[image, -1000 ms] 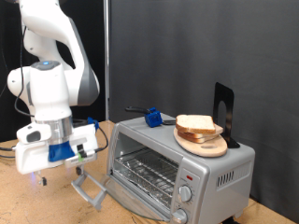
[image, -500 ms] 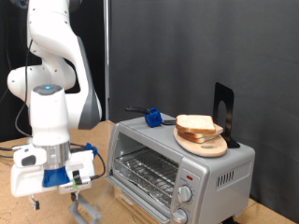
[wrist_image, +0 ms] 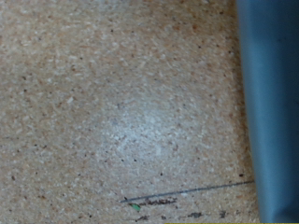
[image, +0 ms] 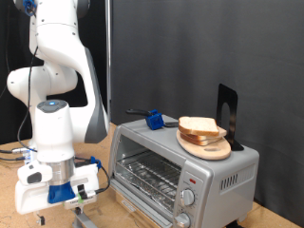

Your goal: Make a piece of toast with the oven

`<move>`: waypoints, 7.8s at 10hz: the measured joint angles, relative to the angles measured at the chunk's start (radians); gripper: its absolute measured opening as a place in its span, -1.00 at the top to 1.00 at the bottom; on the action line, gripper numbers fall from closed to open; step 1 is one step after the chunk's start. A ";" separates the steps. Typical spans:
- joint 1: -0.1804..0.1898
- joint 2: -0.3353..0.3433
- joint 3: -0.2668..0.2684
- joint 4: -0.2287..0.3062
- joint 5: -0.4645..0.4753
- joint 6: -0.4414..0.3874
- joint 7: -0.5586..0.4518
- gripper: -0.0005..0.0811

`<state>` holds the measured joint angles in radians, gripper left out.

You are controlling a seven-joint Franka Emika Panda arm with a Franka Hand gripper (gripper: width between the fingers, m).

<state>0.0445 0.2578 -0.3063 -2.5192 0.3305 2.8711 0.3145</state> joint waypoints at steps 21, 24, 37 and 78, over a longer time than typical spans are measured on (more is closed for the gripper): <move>-0.229 -0.288 -0.091 0.302 0.191 -0.841 -0.359 -0.68; -0.205 -0.354 -0.043 0.300 0.176 -0.896 -0.475 -0.68; -0.075 -0.636 0.046 0.280 0.311 -1.000 -1.052 -0.68; -0.006 -0.650 0.561 -0.077 0.311 -0.448 -0.886 -0.68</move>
<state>0.0381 -0.3918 0.2545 -2.5965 0.6415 2.4233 -0.5715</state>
